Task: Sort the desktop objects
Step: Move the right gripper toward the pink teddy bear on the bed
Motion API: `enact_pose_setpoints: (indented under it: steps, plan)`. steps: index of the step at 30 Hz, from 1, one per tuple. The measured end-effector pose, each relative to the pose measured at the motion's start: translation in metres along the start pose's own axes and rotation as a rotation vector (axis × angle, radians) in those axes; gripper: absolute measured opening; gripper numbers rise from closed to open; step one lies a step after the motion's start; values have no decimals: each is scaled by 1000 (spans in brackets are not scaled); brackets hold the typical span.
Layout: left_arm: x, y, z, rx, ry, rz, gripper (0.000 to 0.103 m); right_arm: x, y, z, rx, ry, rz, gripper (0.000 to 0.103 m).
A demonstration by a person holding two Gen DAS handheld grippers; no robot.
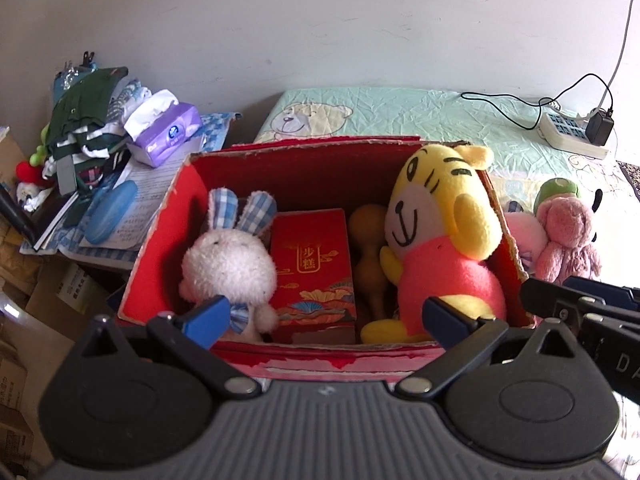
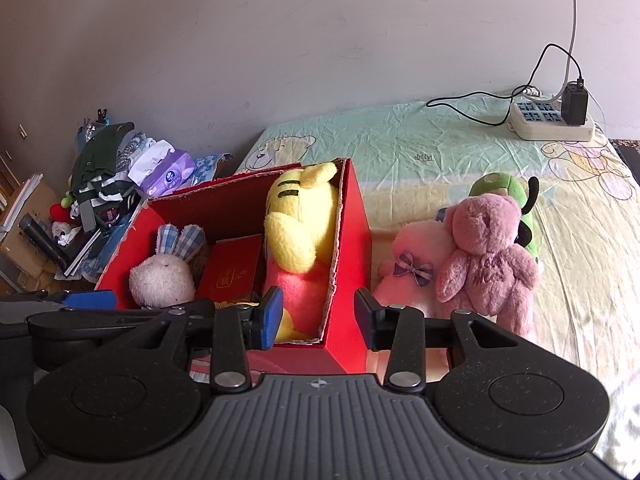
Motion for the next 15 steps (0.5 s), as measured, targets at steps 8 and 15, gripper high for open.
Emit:
enact_pose_setpoints:
  steps: [8, 15]
  plan:
    - [-9, -14, 1, -9, -19, 29, 102, -3, -15, 0, -14, 20, 22, 44]
    - [-17, -28, 3, -8, -34, 47, 102, -9, -30, 2, -15, 23, 38, 45]
Point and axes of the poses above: each gripper's, at about its wrist camera, not at the fingertips, and x roughly the way its jaws point, y to its left, z to its top, the point moved 1 cm from there along x, roughly the way its jaws point, and after that the axes turned 8 degrees about -y, right-handed, at the moved point
